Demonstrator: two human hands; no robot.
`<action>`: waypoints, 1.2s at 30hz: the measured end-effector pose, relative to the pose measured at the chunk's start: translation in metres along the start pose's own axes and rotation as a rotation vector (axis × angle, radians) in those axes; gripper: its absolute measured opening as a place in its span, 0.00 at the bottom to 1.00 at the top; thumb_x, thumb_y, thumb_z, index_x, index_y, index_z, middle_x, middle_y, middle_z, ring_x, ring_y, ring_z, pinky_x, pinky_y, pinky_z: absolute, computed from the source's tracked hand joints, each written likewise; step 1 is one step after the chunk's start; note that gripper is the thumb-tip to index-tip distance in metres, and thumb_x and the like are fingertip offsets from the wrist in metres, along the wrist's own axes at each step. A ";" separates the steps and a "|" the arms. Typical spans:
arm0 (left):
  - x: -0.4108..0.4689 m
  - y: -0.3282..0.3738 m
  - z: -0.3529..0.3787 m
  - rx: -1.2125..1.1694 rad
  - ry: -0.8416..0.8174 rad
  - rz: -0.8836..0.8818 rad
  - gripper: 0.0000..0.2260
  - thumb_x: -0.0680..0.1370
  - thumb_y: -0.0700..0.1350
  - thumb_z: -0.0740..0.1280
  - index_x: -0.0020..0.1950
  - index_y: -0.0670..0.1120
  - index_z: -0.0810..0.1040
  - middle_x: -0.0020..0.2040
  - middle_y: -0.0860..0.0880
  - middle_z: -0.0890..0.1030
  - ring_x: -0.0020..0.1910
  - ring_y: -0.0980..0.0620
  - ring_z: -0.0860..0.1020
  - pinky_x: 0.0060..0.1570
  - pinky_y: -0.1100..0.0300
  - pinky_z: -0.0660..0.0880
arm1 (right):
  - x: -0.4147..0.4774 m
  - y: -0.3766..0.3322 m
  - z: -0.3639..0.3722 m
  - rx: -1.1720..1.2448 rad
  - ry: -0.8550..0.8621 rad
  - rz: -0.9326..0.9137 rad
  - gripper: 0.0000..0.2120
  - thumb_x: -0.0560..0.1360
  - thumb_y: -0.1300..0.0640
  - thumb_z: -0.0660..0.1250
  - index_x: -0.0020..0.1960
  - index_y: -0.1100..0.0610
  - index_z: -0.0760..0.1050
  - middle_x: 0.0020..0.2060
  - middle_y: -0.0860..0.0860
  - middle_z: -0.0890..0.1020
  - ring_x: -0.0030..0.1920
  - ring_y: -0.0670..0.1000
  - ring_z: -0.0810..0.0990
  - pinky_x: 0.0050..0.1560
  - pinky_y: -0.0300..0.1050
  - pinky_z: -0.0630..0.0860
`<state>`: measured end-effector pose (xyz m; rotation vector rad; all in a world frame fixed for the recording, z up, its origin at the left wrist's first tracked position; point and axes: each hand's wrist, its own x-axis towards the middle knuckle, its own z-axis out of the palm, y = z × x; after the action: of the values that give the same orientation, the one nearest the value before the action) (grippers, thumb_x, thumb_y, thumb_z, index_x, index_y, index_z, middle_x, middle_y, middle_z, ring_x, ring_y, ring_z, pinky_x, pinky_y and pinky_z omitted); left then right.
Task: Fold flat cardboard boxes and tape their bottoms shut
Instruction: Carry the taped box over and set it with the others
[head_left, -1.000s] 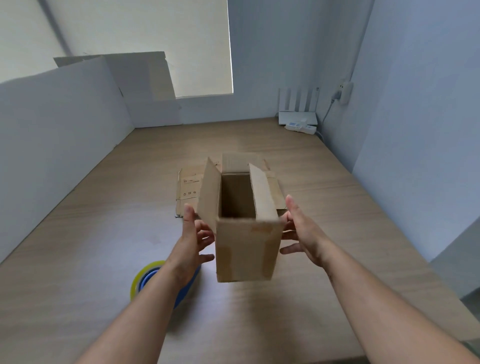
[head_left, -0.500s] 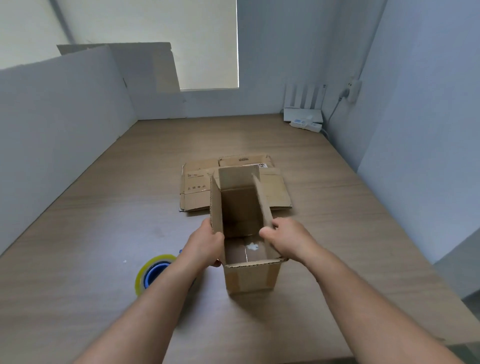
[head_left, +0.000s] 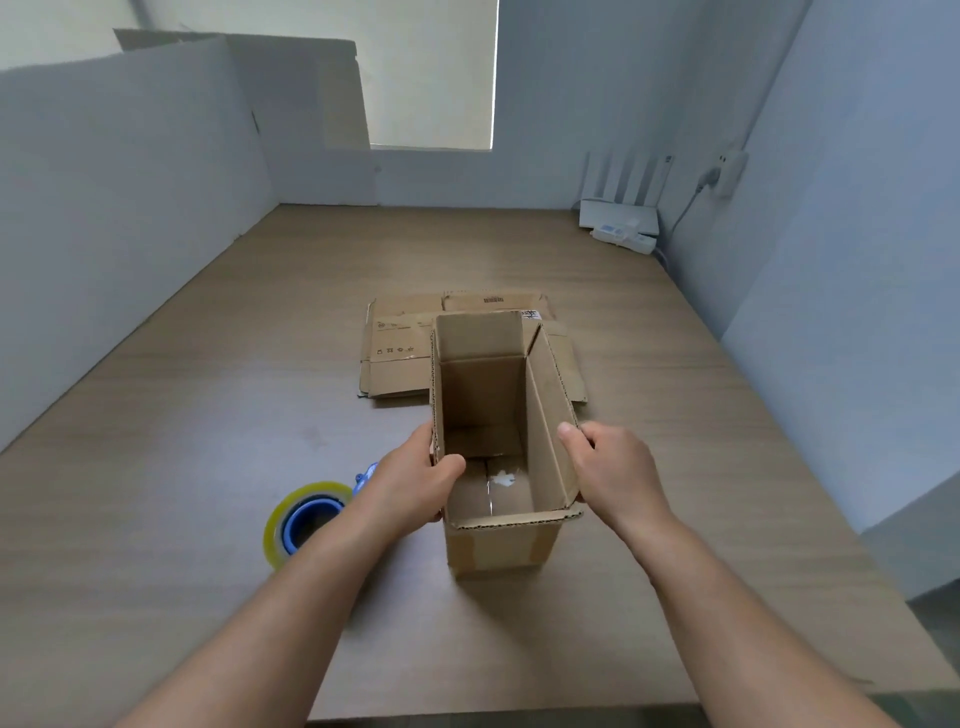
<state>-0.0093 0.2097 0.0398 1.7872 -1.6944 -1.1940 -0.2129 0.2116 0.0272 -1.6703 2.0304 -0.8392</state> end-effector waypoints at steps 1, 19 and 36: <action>-0.005 0.001 0.000 -0.022 0.040 0.000 0.08 0.79 0.46 0.58 0.57 0.51 0.71 0.44 0.46 0.77 0.42 0.46 0.79 0.45 0.45 0.80 | 0.001 -0.001 -0.002 0.010 0.005 -0.020 0.23 0.79 0.52 0.59 0.28 0.56 0.58 0.24 0.51 0.64 0.29 0.54 0.64 0.30 0.47 0.58; -0.144 0.012 0.016 0.011 0.841 -0.142 0.09 0.82 0.44 0.54 0.55 0.44 0.72 0.39 0.47 0.74 0.34 0.57 0.73 0.29 0.72 0.68 | -0.030 -0.050 -0.014 0.408 -0.155 -0.570 0.24 0.79 0.54 0.62 0.26 0.50 0.57 0.20 0.46 0.62 0.25 0.47 0.63 0.29 0.44 0.60; -0.351 -0.082 0.033 0.027 1.327 -0.702 0.09 0.80 0.43 0.57 0.40 0.49 0.63 0.29 0.50 0.67 0.32 0.44 0.67 0.32 0.53 0.63 | -0.206 -0.135 0.069 0.365 -0.776 -1.031 0.17 0.79 0.48 0.61 0.32 0.48 0.65 0.25 0.44 0.68 0.31 0.50 0.69 0.32 0.46 0.63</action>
<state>0.0497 0.5665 0.0644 2.3651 -0.3174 0.0422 -0.0229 0.3822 0.0472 -2.2767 0.4197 -0.5991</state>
